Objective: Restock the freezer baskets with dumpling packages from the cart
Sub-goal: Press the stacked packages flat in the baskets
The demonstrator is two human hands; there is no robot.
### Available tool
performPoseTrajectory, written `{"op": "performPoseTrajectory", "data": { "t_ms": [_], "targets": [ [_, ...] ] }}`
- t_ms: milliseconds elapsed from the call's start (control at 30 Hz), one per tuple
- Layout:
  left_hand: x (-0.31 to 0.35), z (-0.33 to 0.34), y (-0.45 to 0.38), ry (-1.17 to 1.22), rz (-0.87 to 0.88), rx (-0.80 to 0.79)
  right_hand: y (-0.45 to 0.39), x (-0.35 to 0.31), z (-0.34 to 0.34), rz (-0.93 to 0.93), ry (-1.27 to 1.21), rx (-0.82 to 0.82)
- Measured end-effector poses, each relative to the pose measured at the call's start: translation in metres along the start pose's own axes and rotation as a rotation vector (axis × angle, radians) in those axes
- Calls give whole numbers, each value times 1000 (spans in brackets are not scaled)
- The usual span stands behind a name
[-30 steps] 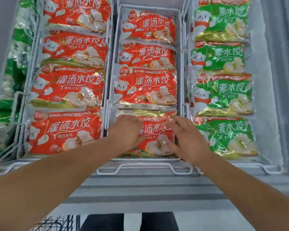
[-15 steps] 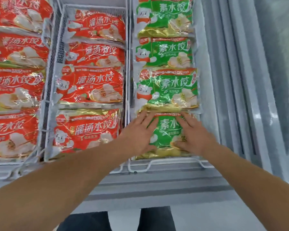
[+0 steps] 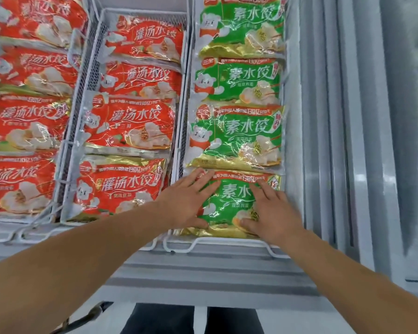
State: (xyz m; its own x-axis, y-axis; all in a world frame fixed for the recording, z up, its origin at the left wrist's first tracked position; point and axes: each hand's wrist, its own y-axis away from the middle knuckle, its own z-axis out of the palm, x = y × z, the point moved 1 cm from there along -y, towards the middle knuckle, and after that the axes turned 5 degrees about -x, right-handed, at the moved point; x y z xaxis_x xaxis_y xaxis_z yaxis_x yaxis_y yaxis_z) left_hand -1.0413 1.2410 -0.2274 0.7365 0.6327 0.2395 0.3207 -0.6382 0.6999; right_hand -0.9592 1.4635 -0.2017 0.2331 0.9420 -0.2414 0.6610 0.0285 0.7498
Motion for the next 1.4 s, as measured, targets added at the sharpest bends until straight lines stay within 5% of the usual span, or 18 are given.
{"op": "performPoseTrajectory", "data": {
  "t_ms": [100, 267, 433, 633, 833, 1033, 1300, 1400],
  "targets": [
    [3, -15, 5, 22, -6, 41, -3, -2, -12, 18, 37, -31],
    [-17, -74, -15, 134, -11, 497, -40, 5, -69, -17, -13, 413],
    [-60, -99, -74, 76, -154, 250, -104, 18, -102, -19, 33, 260],
    [-67, -92, -71, 67, -139, 186, -102, 17, -98, 15, 46, 197],
    [-94, -134, -95, 212, -151, 414, -134, 15, -156, -69, -3, 383],
    [-135, -178, -149, 123, -244, 335, -202, 9, -200, -94, 52, 300],
    [-122, -177, -159, 228, -247, 292, -191, 13, -202, -5, 51, 267],
    [-127, -196, -152, 219, -256, 459, -196, 9, -224, -12, 65, 341]
  ]
}}
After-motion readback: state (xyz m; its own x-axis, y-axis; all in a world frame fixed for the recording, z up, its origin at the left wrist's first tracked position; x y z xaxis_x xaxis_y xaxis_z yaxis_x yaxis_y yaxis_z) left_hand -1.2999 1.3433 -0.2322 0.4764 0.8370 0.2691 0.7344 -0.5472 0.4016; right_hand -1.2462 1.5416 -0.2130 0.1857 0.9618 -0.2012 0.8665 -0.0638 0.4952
